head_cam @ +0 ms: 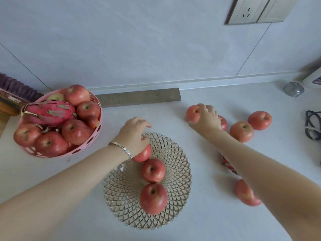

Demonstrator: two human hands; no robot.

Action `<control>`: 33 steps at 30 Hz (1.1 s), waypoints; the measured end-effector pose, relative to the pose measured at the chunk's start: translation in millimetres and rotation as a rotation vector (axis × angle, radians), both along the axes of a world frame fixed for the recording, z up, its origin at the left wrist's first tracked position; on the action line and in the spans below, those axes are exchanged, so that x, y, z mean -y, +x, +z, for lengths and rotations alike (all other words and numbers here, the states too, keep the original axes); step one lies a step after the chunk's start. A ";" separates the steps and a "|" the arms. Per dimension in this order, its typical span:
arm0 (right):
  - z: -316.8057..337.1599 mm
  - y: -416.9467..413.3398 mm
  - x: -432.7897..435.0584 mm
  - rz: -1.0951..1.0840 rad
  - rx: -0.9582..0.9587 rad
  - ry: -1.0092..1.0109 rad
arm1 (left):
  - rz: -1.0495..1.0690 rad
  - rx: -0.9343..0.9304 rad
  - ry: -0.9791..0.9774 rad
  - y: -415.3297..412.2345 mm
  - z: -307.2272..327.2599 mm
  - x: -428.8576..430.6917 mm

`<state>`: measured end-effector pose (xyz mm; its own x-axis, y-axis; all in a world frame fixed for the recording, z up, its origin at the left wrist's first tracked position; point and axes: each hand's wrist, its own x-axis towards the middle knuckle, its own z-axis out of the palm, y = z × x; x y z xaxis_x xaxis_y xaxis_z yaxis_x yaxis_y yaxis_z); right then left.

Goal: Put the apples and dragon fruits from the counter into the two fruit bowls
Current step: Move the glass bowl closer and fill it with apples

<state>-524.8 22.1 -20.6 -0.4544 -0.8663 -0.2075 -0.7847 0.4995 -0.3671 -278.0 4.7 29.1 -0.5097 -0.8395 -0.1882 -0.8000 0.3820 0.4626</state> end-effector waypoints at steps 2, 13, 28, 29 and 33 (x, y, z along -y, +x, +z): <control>-10.5 -11.6 15.6 0.080 -0.044 0.132 | -0.005 -0.048 -0.005 -10.1 4.6 7.6; -16.0 -23.1 22.5 0.093 0.339 0.023 | 0.190 -0.280 0.316 -61.2 -6.9 19.9; -3.6 -53.3 -8.0 0.285 -0.151 0.384 | 0.472 -0.481 0.600 -57.8 -0.3 -15.6; -11.8 -53.8 -8.6 0.246 -0.160 0.404 | 0.464 -0.470 0.572 -49.8 1.8 -18.1; -26.1 -49.6 -14.1 0.102 -0.136 0.283 | 0.434 -0.365 0.423 -16.5 8.6 -26.5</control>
